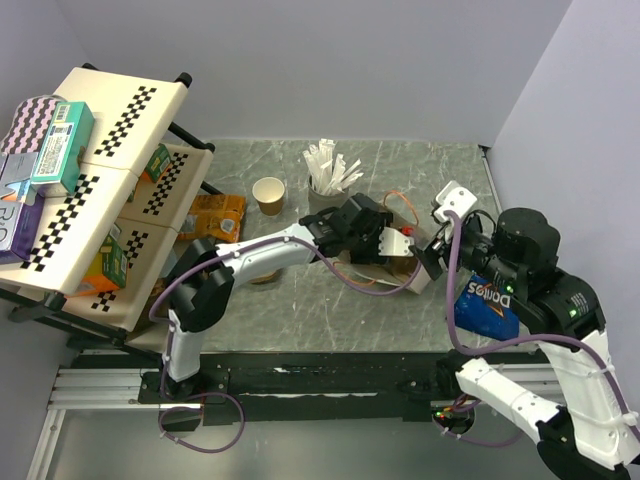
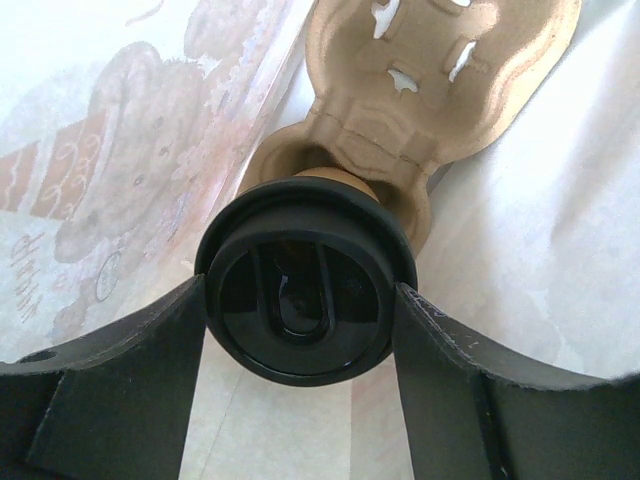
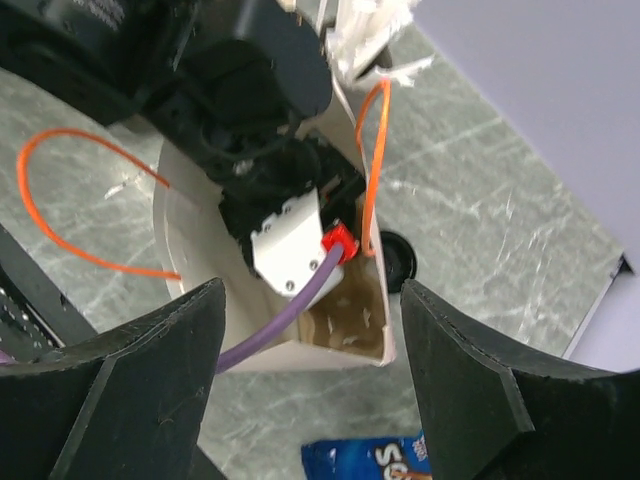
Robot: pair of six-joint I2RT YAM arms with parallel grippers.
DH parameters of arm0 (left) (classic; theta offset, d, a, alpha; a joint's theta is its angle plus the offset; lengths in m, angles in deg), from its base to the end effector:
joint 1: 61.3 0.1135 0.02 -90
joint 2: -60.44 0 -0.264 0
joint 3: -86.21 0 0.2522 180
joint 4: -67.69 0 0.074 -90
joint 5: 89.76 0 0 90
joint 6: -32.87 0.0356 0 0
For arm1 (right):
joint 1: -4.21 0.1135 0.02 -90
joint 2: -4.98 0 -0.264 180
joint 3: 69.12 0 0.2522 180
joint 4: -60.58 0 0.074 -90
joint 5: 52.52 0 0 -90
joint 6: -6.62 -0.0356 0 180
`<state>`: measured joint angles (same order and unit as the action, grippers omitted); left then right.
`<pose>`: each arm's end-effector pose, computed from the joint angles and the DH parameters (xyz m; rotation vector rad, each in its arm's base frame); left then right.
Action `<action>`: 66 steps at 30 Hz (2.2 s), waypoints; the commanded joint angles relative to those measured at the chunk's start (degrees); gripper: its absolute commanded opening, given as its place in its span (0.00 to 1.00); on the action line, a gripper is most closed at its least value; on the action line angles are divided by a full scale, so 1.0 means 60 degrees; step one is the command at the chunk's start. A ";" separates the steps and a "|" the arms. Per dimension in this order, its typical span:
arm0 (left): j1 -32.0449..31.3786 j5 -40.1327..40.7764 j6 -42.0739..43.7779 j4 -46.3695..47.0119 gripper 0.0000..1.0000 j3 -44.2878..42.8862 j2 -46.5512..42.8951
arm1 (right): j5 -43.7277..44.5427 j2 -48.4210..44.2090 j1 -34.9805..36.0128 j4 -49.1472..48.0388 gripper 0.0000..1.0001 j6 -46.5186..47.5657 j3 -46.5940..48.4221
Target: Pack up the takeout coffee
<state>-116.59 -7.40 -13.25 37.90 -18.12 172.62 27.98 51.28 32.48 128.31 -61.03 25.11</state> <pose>0.2558 -0.3776 0.2568 1.7469 1.3913 -0.2574 0.0934 0.0569 0.4546 -0.9197 1.6832 0.2284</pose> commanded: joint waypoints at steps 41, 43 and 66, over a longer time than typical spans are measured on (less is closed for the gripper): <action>-0.0585 0.1127 0.0216 -0.0697 0.01 -0.1327 0.1723 | -0.2226 0.2228 -0.4668 -0.0060 0.75 0.0581 -0.0548; -0.0585 0.1098 0.0173 -0.0712 0.01 -0.1327 0.1694 | -0.2284 0.2331 -0.4668 -0.0206 0.75 0.0727 -0.0710; -0.0571 0.1244 -0.0033 -0.0609 0.01 -0.1239 0.1650 | -0.3031 0.3167 -0.4580 0.0013 0.22 0.0787 -0.0447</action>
<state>-119.89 0.14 -10.74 39.52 -27.49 181.89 12.07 70.60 4.81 127.61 -56.36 20.41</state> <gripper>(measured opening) 0.713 0.258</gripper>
